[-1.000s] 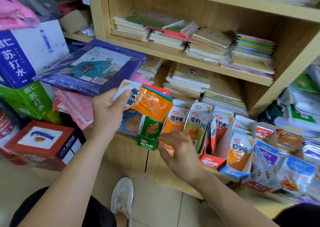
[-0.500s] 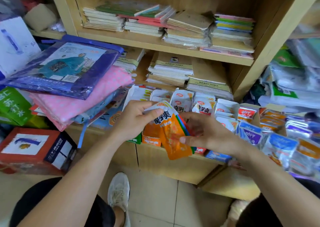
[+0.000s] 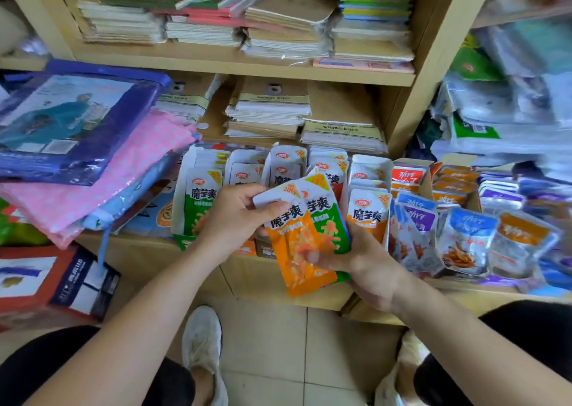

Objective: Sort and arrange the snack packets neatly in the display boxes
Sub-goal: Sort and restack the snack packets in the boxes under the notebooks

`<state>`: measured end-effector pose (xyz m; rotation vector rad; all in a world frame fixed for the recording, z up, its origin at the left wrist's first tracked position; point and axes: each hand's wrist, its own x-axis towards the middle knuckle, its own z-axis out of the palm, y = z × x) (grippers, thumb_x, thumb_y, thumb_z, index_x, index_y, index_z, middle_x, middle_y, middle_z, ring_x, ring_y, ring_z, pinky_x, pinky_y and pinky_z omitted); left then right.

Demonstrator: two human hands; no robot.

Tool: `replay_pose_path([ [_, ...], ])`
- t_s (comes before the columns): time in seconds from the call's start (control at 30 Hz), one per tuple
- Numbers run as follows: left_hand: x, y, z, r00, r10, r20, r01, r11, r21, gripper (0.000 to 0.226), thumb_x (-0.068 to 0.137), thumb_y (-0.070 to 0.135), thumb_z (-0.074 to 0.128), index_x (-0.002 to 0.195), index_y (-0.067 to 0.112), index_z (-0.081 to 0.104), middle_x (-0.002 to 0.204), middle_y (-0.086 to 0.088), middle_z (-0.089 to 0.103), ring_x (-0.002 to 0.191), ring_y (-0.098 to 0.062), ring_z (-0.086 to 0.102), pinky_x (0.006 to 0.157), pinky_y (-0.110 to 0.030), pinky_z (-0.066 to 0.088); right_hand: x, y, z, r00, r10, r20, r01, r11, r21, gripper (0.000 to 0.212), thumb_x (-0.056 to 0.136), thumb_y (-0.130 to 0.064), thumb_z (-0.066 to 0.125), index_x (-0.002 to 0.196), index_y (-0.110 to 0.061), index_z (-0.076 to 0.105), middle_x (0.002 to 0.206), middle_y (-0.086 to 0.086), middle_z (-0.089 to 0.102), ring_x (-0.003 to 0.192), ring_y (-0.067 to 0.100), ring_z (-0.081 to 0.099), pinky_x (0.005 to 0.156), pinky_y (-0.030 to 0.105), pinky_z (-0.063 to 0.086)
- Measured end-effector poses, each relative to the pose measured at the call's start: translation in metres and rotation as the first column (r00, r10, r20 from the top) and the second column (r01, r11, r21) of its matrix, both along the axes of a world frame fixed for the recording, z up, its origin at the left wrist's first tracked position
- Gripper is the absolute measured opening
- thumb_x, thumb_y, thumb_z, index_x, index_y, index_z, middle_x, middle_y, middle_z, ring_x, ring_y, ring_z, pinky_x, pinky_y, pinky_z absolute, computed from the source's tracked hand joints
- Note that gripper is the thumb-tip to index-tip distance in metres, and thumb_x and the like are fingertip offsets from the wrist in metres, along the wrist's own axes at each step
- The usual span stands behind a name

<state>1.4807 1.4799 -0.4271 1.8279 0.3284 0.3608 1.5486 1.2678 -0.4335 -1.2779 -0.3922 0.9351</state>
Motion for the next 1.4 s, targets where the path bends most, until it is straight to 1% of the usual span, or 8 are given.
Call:
replay_pose_path([
  [0.17,-0.013,0.022,0.008,0.984,0.173,0.051,-0.176,0.982,0.066,0.006,0.084,0.015,0.081,0.081,0.02,0.078,0.069,-0.006,0.072,0.056,-0.01,0.06,0.048,-0.019,0.045,0.007,-0.001,0.007,0.983,-0.182,-0.034,0.184,0.981,0.068,0.04,0.084,-0.009,0.067,0.124,-0.012,0.06,0.114,0.011,0.074,0.102,0.028,0.072,0.073,0.036,0.061],
  [0.3,-0.027,0.058,0.02,0.851,0.463,0.249,-0.495,0.865,0.081,0.009,0.087,0.016,0.078,0.083,0.023,0.073,0.064,0.018,0.068,0.057,0.0,0.058,0.053,-0.019,0.049,0.018,-0.001,0.007,0.945,-0.311,0.101,0.309,0.95,0.03,0.036,0.09,-0.009,0.067,0.125,-0.015,0.06,0.114,0.007,0.074,0.106,0.027,0.071,0.087,0.046,0.059],
  [0.43,-0.035,0.067,0.022,0.792,0.482,0.376,-0.591,0.758,0.274,0.007,0.087,0.017,0.077,0.093,0.017,0.074,0.07,0.021,0.069,0.064,0.002,0.062,0.063,-0.018,0.05,0.02,0.005,0.005,0.935,-0.315,0.161,0.318,0.948,0.004,0.035,0.091,-0.01,0.068,0.125,-0.016,0.06,0.114,0.004,0.074,0.105,0.023,0.071,0.092,0.047,0.057],
  [0.73,-0.009,0.068,0.005,0.929,0.36,0.081,-0.303,0.62,0.723,0.012,0.083,0.037,0.077,0.084,0.027,0.071,0.079,0.009,0.07,0.08,-0.02,0.063,0.062,-0.034,0.046,0.016,0.022,-0.002,0.953,-0.257,0.159,0.264,0.964,-0.025,0.036,0.092,-0.009,0.067,0.126,-0.017,0.06,0.117,0.003,0.073,0.107,0.024,0.071,0.092,0.049,0.057],
  [0.83,0.006,0.078,0.011,0.965,0.261,0.0,-0.134,0.495,0.859,0.031,0.08,0.033,0.08,0.108,0.024,0.071,0.11,0.004,0.071,0.108,-0.024,0.052,0.083,-0.038,0.042,0.016,0.025,-0.006,0.953,-0.252,0.166,0.26,0.965,-0.031,0.038,0.092,-0.01,0.068,0.128,-0.018,0.059,0.12,0.004,0.072,0.11,0.024,0.07,0.096,0.053,0.054],
  [0.97,0.02,0.073,0.01,0.946,0.183,-0.266,0.142,0.505,0.851,0.061,0.083,0.033,0.073,0.138,0.028,0.047,0.137,-0.002,0.05,0.136,-0.013,0.019,0.1,-0.04,0.019,0.016,0.03,-0.008,0.956,-0.23,0.18,0.241,0.97,-0.039,0.042,0.09,-0.014,0.069,0.13,-0.02,0.058,0.122,0.003,0.071,0.113,0.024,0.068,0.099,0.054,0.052],
  [1.1,0.026,0.073,0.008,0.957,0.154,-0.247,0.149,0.469,0.87,0.061,0.077,0.028,0.075,0.13,0.033,0.047,0.129,0.01,0.056,0.126,-0.019,0.031,0.083,-0.036,0.016,0.018,0.033,-0.008,0.958,-0.224,0.178,0.234,0.971,-0.04,0.04,0.092,-0.011,0.067,0.13,-0.018,0.057,0.121,0.004,0.072,0.111,0.024,0.069,0.098,0.054,0.053],
  [1.4,0.005,0.083,0.011,0.981,0.106,-0.16,0.079,0.536,0.841,0.043,0.081,0.035,0.079,0.121,0.024,0.072,0.123,0.007,0.058,0.117,-0.021,0.041,0.09,-0.035,0.023,0.02,0.04,-0.011,0.961,-0.197,0.195,0.208,0.977,-0.042,0.044,0.09,-0.015,0.069,0.132,-0.018,0.056,0.122,0.003,0.071,0.113,0.025,0.069,0.098,0.054,0.053],
])
